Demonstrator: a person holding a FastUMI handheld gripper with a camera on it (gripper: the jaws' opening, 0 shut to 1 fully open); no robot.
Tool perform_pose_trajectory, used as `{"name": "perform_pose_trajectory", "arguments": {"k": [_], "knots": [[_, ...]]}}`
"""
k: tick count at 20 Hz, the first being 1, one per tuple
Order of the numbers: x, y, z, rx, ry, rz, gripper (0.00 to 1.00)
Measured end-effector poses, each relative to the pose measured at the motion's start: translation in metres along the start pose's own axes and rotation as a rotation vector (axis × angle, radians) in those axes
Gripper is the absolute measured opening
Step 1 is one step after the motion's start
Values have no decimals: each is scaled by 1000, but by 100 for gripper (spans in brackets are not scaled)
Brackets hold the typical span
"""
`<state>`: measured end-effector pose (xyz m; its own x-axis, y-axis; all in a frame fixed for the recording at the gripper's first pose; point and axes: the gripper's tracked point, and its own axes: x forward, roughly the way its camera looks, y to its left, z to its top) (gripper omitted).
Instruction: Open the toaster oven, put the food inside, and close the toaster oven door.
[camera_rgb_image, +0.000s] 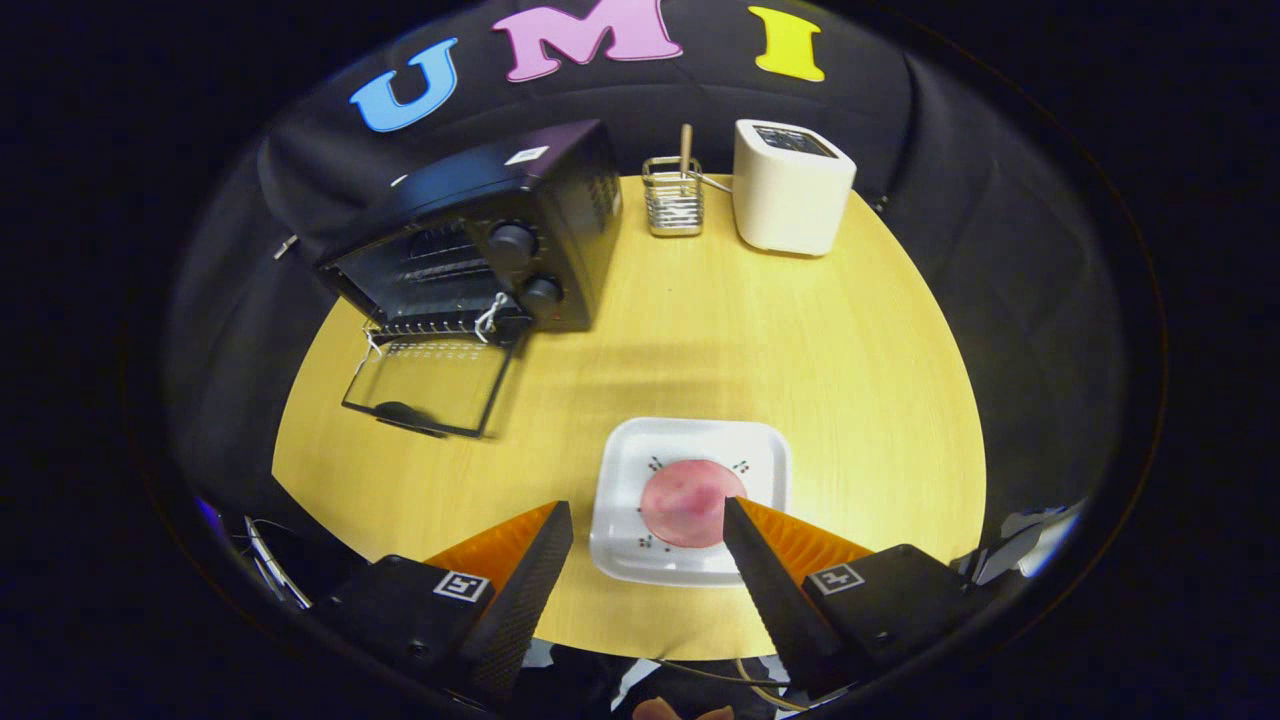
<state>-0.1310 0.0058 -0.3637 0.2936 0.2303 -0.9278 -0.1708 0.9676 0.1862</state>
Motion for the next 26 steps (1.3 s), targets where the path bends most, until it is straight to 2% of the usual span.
{"name": "perform_pose_trajectory", "arguments": {"k": [2,7,8,9,14,15,16,19,21,22,25,26], "knots": [[4,-25,-4,7,37,-13,99],[28,-68,-12,60,140,19,97],[35,-73,-13,74,161,28,97],[41,-77,-15,87,182,37,90],[69,-86,-27,135,278,78,90],[70,-84,-30,137,293,88,74],[73,-82,-30,133,307,96,70],[81,-74,-39,115,334,121,72],[82,-78,-40,126,364,112,33],[82,-80,-42,130,365,109,35],[91,-81,-44,177,362,155,8],[83,-81,-44,186,355,175,7]]}}
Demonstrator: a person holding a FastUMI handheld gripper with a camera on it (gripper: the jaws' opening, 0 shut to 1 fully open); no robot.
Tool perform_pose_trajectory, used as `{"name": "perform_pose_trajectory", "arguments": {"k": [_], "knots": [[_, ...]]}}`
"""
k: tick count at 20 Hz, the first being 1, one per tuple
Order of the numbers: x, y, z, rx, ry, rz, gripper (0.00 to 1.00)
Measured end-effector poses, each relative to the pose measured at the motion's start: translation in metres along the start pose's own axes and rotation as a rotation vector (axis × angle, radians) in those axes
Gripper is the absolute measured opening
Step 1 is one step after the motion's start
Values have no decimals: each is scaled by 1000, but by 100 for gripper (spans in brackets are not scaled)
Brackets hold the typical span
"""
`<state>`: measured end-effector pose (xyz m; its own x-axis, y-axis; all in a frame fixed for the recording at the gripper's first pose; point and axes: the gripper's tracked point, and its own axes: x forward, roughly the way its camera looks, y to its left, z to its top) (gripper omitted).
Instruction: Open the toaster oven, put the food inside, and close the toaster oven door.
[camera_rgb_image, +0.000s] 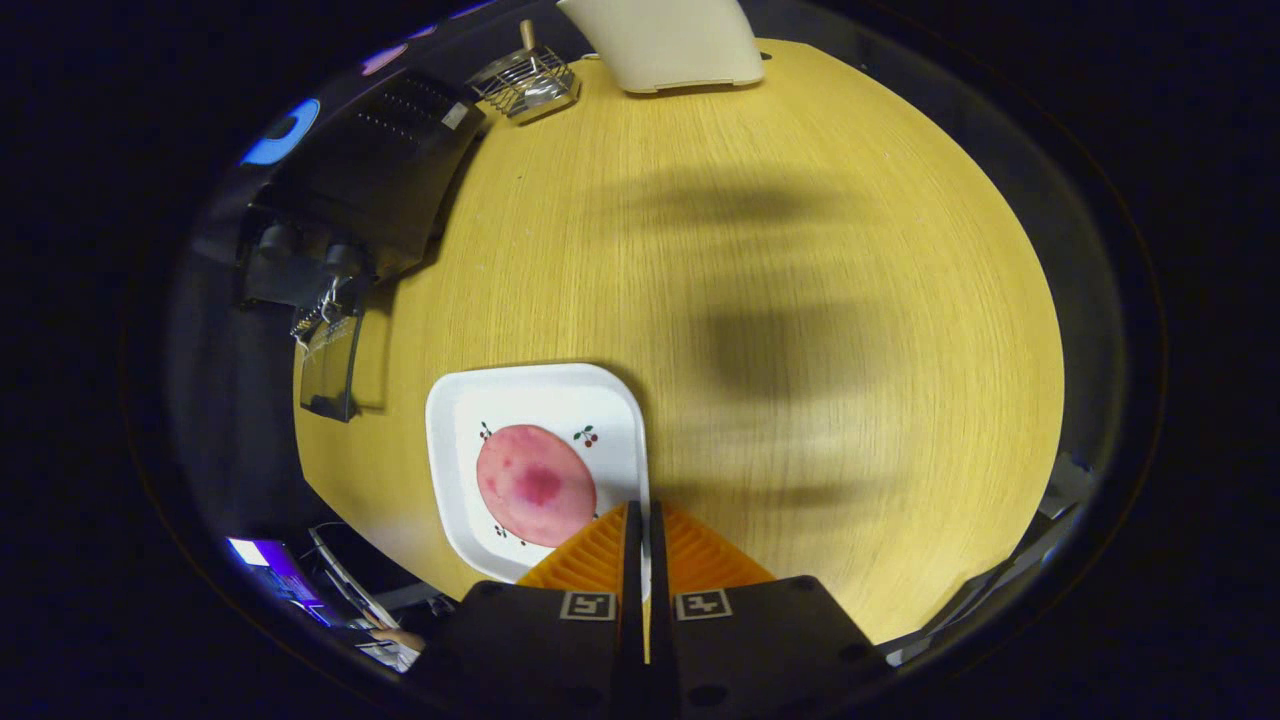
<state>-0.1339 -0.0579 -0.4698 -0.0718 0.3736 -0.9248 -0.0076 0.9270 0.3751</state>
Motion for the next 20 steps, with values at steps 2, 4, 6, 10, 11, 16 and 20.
{"name": "perform_pose_trajectory", "arguments": {"k": [2,4,6,10,11,16,20], "knots": [[1,2,1,27,-20,61,5],[-3,8,-2,79,-35,152,5],[-9,12,0,117,-66,212,5],[-19,26,4,185,-149,322,5],[-25,31,4,202,-166,343,5],[-50,61,-14,263,-205,368,5],[-56,104,-32,366,-199,354,5]]}}
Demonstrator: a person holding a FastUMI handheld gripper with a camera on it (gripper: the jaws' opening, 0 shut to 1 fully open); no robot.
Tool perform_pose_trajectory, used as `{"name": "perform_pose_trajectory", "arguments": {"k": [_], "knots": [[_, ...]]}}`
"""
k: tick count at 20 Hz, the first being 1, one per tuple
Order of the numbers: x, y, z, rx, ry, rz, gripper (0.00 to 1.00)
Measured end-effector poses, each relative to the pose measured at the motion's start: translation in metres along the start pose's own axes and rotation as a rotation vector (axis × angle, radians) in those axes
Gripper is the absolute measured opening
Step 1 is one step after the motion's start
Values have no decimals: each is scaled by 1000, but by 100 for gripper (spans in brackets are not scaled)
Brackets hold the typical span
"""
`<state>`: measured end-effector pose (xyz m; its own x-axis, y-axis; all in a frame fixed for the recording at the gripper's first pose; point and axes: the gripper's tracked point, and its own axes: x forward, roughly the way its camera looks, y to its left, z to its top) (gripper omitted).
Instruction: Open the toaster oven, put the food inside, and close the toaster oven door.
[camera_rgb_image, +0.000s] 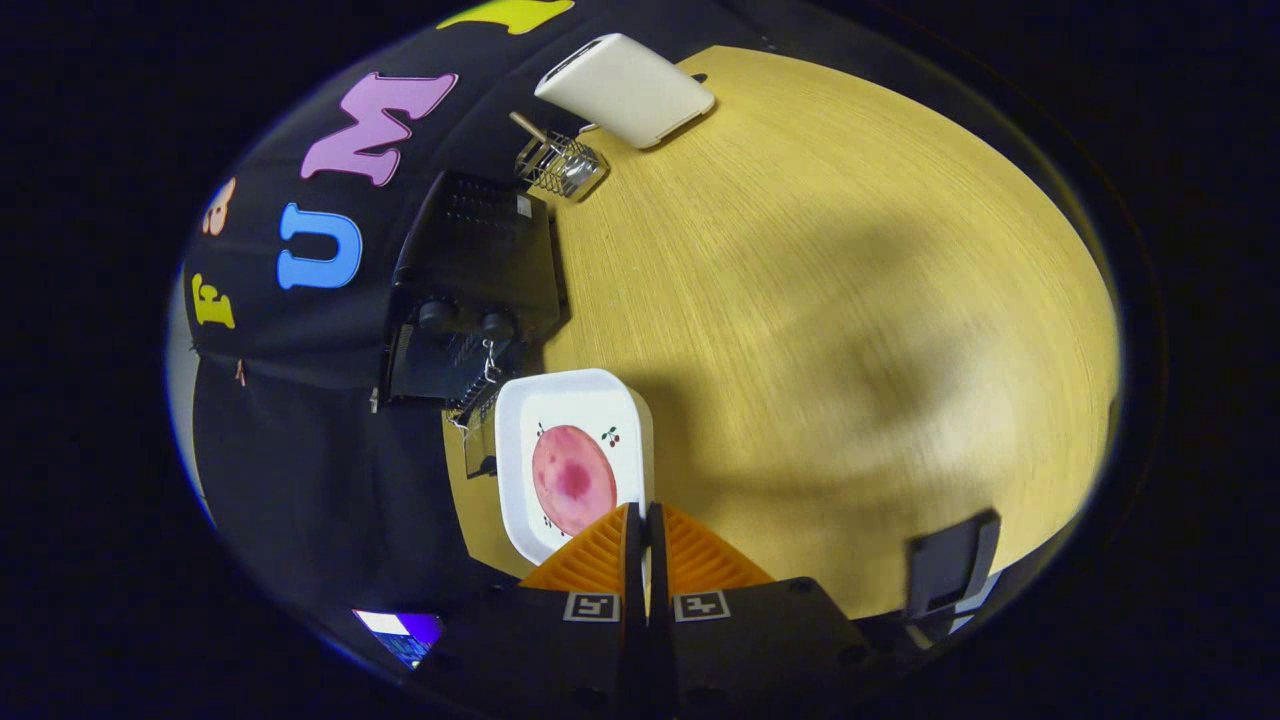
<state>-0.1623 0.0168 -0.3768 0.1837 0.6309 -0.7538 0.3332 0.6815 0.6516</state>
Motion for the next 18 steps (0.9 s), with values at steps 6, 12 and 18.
{"name": "perform_pose_trajectory", "arguments": {"k": [6,12,18], "knots": [[26,77,-30,89,-59,76,5],[68,144,-34,159,-127,89,5],[127,180,-10,387,-282,31,5]]}}
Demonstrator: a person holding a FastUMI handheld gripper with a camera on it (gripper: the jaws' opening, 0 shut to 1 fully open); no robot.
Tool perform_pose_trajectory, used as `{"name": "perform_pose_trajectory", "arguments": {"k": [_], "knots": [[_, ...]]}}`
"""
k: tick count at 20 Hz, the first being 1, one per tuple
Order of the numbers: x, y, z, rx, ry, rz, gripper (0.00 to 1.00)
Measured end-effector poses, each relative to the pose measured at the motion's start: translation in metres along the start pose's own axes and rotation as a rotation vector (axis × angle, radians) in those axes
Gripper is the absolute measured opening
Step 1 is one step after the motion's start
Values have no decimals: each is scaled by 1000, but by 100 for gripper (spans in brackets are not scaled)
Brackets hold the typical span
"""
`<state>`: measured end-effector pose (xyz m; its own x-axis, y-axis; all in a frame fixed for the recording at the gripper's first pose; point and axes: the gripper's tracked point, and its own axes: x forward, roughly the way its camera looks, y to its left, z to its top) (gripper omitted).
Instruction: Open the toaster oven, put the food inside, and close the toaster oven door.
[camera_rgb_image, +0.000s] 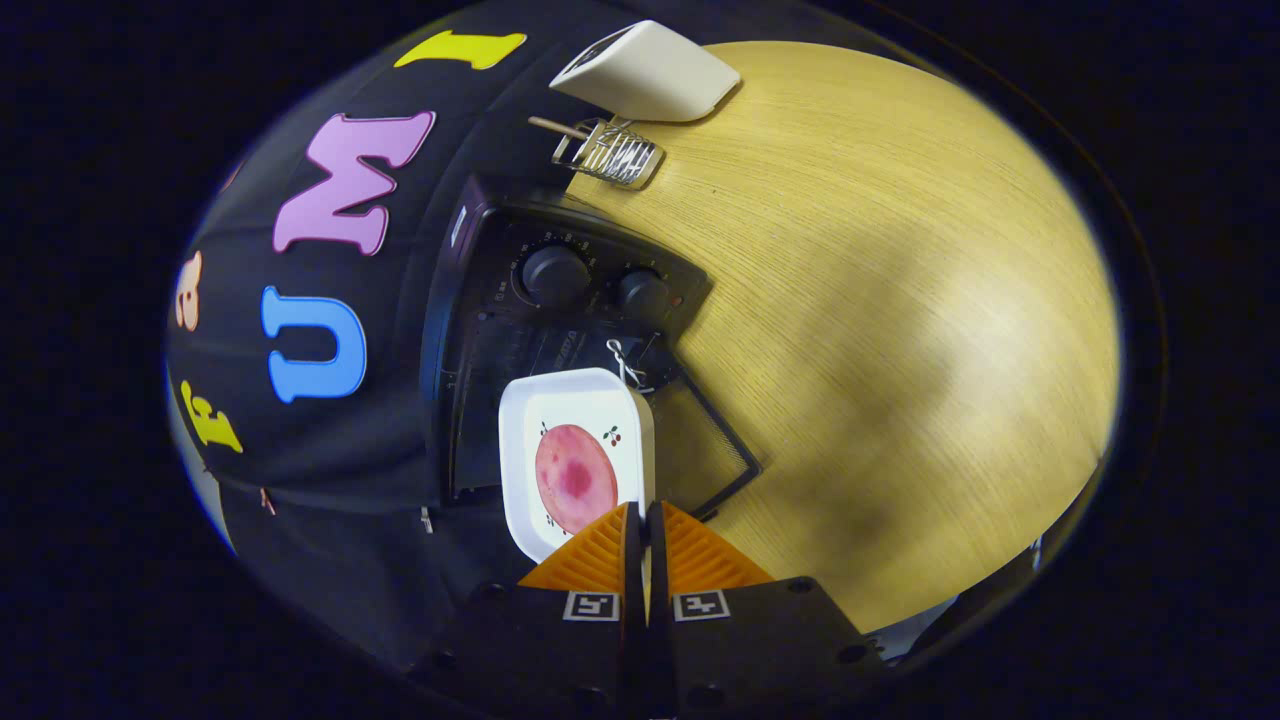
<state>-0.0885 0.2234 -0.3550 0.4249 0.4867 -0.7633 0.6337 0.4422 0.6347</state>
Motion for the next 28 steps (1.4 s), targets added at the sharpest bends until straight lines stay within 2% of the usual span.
{"name": "perform_pose_trajectory", "arguments": {"k": [3,6,11,14,18,21,24,25,27,28], "knots": [[27,17,0,169,-114,-1,5],[50,27,-11,210,-160,-50,5],[86,57,-17,375,-230,-60,5],[99,60,-16,414,-261,-89,5],[111,64,-17,427,-266,-87,6],[113,65,-18,439,-272,-77,8],[113,70,-17,475,-261,-33,11],[113,71,-17,477,-258,-23,23],[110,73,-17,473,-243,-7,40],[107,75,-19,474,-233,0,43]]}}
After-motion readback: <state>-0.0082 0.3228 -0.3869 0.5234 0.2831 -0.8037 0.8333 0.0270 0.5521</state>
